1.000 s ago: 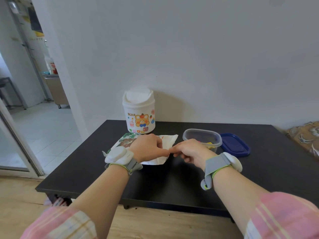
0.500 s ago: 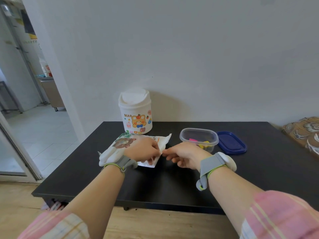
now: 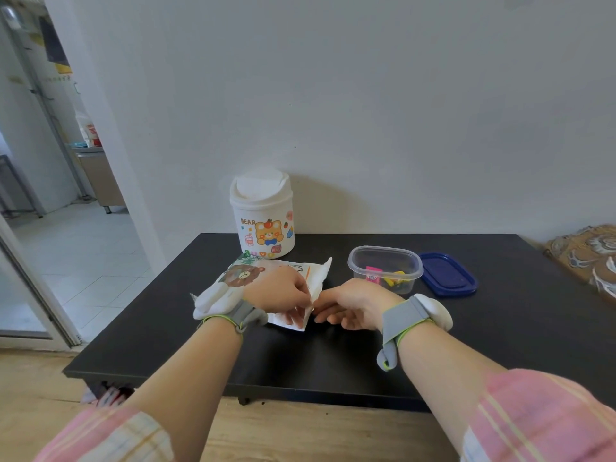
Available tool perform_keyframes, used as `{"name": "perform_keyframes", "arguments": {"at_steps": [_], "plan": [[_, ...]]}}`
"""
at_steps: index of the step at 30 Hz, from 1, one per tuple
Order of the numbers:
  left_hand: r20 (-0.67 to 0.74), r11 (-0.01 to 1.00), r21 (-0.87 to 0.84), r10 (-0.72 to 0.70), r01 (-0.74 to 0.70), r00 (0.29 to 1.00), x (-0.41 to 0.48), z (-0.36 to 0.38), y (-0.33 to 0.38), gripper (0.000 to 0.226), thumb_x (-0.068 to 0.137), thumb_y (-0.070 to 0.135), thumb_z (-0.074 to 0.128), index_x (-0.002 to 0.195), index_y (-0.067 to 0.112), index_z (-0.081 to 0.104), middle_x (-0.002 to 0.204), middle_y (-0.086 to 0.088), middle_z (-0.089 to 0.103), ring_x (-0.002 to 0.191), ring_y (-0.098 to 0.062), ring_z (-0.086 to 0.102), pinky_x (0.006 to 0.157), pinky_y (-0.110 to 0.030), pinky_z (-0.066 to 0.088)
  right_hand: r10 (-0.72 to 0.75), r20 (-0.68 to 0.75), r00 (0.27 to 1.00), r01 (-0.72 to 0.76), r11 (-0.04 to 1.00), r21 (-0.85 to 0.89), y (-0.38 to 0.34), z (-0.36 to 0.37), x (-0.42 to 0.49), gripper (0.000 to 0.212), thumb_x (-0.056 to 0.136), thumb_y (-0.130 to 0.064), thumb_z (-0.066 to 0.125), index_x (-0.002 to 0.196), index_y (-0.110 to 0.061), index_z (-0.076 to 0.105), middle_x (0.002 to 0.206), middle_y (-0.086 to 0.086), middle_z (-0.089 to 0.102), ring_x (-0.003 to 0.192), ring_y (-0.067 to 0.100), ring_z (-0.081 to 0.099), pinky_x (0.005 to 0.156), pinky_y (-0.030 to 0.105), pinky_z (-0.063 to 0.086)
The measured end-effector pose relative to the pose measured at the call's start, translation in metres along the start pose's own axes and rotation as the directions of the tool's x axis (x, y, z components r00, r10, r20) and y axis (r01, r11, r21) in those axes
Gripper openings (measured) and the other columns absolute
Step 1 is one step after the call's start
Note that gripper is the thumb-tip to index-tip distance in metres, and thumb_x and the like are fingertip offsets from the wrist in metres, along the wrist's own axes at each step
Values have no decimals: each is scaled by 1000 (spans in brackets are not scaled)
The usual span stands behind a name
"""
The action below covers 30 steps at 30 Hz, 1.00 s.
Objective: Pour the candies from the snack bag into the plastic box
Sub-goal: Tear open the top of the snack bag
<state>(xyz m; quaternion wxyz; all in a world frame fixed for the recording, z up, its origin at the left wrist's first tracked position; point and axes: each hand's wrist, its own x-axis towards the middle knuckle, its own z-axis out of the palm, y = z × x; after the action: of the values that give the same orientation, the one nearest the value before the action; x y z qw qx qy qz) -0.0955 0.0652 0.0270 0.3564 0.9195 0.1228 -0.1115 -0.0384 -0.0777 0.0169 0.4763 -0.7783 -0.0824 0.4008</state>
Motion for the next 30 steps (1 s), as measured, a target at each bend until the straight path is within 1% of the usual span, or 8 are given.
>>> {"name": "perform_keyframes", "arguments": {"at_steps": [5, 8, 11, 14, 19, 24, 27, 30], "plan": [[-6, 1000, -18, -10, 9, 1000, 2, 2, -1, 11, 90, 9, 53, 81, 10, 60, 71, -4, 71, 73, -22, 72, 63, -23, 53, -28, -58, 998, 28, 1000, -8, -2, 2, -1, 18, 84, -7, 62, 98, -1, 71, 68, 4, 68, 46, 5, 47, 46, 14, 32], [-23, 1000, -30, -3, 3, 1000, 2, 1, -2, 13, 91, 7, 49, 82, 10, 58, 82, -12, 72, 79, -25, 73, 69, -25, 57, -62, -75, 995, 62, 998, -9, -3, 2, 0, 9, 83, -5, 62, 84, -4, 70, 66, 3, 68, 44, 5, 45, 44, 14, 30], [-33, 998, -67, -5, 3, 999, 1, -1, -3, 13, 92, 6, 47, 83, 10, 54, 84, -15, 71, 81, -28, 73, 68, -26, 58, -105, -92, 990, 104, 994, -15, -5, 3, -2, 10, 83, -5, 61, 76, -7, 68, 64, 3, 67, 41, 4, 44, 44, 14, 27], [-63, 995, -95, 4, -10, 998, 0, -2, -5, 13, 94, 5, 45, 84, 10, 52, 79, -12, 68, 74, -26, 71, 61, -24, 58, -148, -124, 981, 146, 989, -24, -7, 5, -5, 11, 85, -6, 60, 77, -8, 67, 66, 2, 67, 44, 4, 46, 46, 15, 27], [-120, 991, -124, 28, -43, 992, 0, -2, -7, 15, 94, 5, 45, 81, 10, 50, 72, -10, 64, 68, -25, 71, 55, -22, 56, -195, -191, 962, 188, 981, -50, -9, 7, -4, 16, 83, -8, 61, 93, -1, 71, 65, 2, 68, 43, 4, 49, 42, 16, 27], [-168, 994, -85, 53, -69, 984, 0, -1, -5, 13, 93, 7, 46, 82, 11, 52, 73, -8, 67, 76, -30, 73, 75, -34, 59, -274, -252, 928, 241, 958, -156, -15, 9, -2, 17, 81, -8, 62, 92, 0, 72, 69, 7, 70, 46, 8, 53, 42, 17, 30], [-176, 990, -123, 40, -62, 983, 1, 1, -5, 13, 93, 6, 47, 82, 11, 53, 72, -7, 67, 66, -23, 71, 71, -31, 60, -329, -279, 902, 270, 935, -230, -14, 10, 1, 14, 80, -9, 64, 86, -2, 74, 77, 13, 75, 50, 12, 58, 41, 17, 34], [-158, 988, -142, 30, -53, 987, 2, 5, -5, 13, 94, 5, 45, 84, 9, 52, 70, -11, 67, 64, -22, 70, 64, -26, 59, -363, -303, 881, 282, 918, -280, -11, 12, 7, 13, 77, -11, 64, 77, -3, 76, 73, 13, 76, 54, 15, 63, 45, 19, 36]]}}
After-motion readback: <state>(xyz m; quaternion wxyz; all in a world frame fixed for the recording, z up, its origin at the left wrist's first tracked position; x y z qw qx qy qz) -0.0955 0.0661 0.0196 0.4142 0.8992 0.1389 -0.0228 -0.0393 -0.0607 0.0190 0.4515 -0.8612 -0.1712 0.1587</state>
